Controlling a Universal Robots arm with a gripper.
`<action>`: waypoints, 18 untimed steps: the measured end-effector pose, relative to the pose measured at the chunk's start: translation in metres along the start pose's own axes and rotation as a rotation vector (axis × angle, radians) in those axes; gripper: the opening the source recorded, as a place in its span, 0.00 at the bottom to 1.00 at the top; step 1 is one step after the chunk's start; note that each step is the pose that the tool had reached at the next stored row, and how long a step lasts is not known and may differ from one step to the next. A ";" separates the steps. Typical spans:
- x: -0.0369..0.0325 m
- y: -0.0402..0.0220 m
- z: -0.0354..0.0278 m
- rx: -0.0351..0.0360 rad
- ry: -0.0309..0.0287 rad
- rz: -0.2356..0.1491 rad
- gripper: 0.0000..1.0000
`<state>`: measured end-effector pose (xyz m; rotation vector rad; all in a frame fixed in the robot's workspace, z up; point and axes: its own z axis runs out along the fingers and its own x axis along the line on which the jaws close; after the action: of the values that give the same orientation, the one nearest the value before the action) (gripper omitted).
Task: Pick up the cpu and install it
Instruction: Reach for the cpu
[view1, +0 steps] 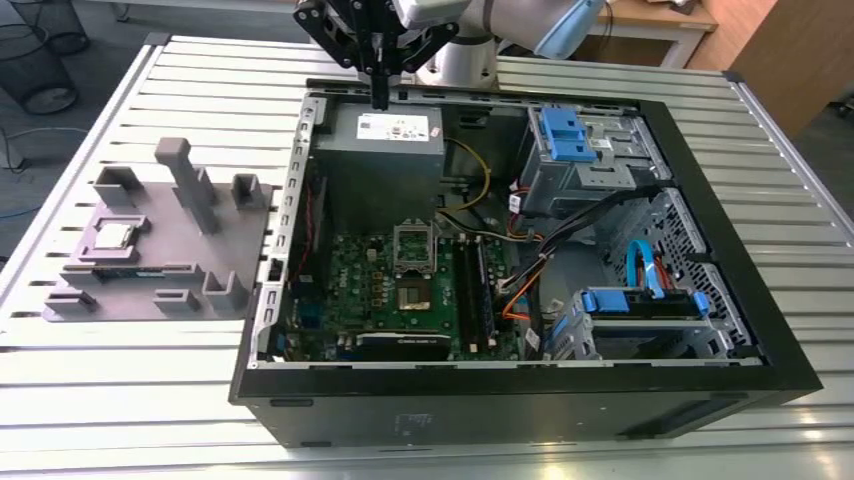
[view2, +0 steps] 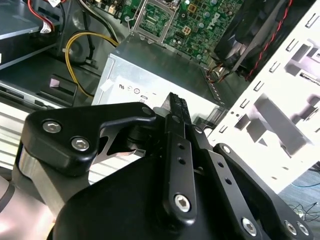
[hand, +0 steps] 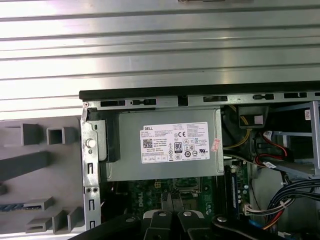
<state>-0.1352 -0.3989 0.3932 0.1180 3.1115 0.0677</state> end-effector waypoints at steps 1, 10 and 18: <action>0.0007 -0.0001 -0.0001 0.0000 0.0000 0.000 0.11; 0.0023 -0.0002 -0.0001 0.0000 -0.0001 0.000 0.11; 0.0064 -0.0005 -0.0002 0.0000 -0.0001 0.000 0.11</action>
<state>-0.1416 -0.3989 0.3933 0.1179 3.1114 0.0677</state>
